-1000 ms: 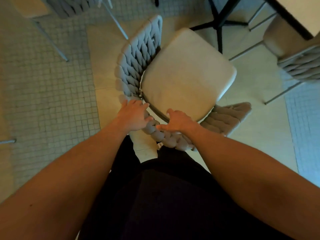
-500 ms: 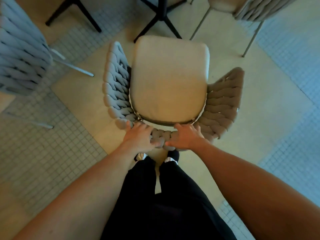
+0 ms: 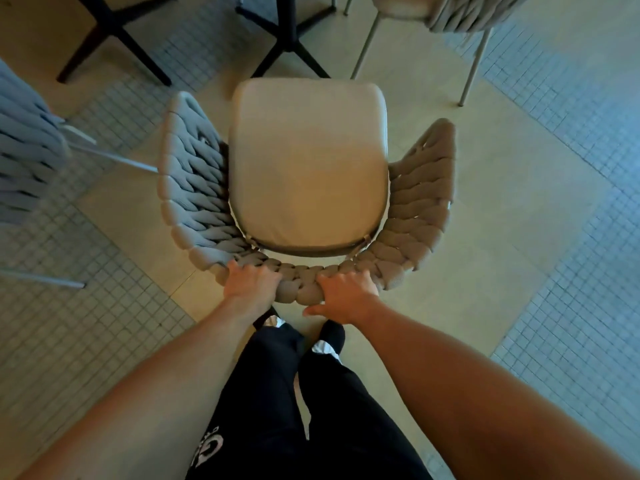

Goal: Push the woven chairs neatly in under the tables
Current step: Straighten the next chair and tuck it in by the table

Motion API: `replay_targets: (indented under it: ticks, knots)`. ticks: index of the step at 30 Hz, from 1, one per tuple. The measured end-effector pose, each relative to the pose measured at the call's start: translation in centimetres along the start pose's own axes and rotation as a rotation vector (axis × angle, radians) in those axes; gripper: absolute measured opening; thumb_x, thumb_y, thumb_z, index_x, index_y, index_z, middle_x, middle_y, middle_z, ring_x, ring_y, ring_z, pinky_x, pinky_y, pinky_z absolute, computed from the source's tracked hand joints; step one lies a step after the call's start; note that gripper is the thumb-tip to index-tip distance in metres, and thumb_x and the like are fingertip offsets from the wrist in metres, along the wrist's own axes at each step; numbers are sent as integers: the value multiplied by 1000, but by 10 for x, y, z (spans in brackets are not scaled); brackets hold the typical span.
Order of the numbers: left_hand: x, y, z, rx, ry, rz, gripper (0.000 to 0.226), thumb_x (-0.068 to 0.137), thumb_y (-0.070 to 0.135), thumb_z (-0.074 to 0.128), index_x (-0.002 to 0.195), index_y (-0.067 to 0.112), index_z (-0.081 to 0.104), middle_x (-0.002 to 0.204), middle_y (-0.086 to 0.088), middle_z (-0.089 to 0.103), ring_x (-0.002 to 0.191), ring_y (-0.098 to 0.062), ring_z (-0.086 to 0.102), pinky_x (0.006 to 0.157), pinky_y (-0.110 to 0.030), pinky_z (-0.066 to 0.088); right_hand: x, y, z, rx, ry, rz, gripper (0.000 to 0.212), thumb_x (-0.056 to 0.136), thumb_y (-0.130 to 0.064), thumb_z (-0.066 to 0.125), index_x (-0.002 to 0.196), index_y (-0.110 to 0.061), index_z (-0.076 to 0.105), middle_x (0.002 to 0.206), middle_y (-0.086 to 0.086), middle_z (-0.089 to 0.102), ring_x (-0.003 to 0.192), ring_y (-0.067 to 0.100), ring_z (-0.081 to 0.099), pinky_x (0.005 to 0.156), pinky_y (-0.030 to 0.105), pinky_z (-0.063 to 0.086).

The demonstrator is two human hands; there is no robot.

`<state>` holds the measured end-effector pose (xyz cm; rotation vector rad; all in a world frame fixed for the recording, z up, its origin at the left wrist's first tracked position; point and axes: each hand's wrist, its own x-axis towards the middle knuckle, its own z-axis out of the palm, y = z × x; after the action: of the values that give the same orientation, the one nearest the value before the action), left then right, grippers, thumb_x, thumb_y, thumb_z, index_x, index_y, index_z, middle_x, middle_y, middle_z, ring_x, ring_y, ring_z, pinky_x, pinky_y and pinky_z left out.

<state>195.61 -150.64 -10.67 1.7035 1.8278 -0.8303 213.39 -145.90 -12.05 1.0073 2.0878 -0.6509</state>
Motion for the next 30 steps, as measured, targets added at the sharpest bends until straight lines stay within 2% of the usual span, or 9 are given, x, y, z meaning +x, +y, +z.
replay_targets:
  ticks: [6, 11, 25, 30]
  knots:
    - [13, -12, -5, 12, 18, -43, 35, 100, 17, 45, 118, 41, 64, 114, 5, 65, 114, -23, 58, 102, -50, 34, 11, -7, -17, -22, 20, -13, 78, 83, -83, 51, 133, -23, 50, 129, 6, 63, 117, 33, 60, 90, 47, 42]
    - [34, -25, -12, 4, 24, -43, 34, 98, 14, 47, 113, 38, 65, 107, 6, 65, 109, -24, 59, 99, -49, 34, 28, -5, -36, -16, 25, -18, 77, 83, -81, 54, 134, -24, 50, 132, 4, 61, 119, 32, 59, 94, 48, 44]
    - [98, -71, -70, 11, 59, -60, 29, 96, 15, 52, 112, 34, 66, 103, 3, 65, 105, -25, 60, 100, -52, 33, 96, 5, -110, 7, 29, 0, 77, 78, -83, 57, 130, -27, 54, 125, 0, 65, 115, 29, 61, 92, 48, 45]
    - [119, -97, -85, -8, 81, -60, 27, 96, 17, 52, 111, 34, 66, 105, 4, 66, 107, -24, 59, 98, -49, 32, 116, -3, -140, 1, 41, 9, 79, 82, -81, 55, 138, -26, 50, 130, 4, 64, 120, 32, 60, 99, 51, 42]
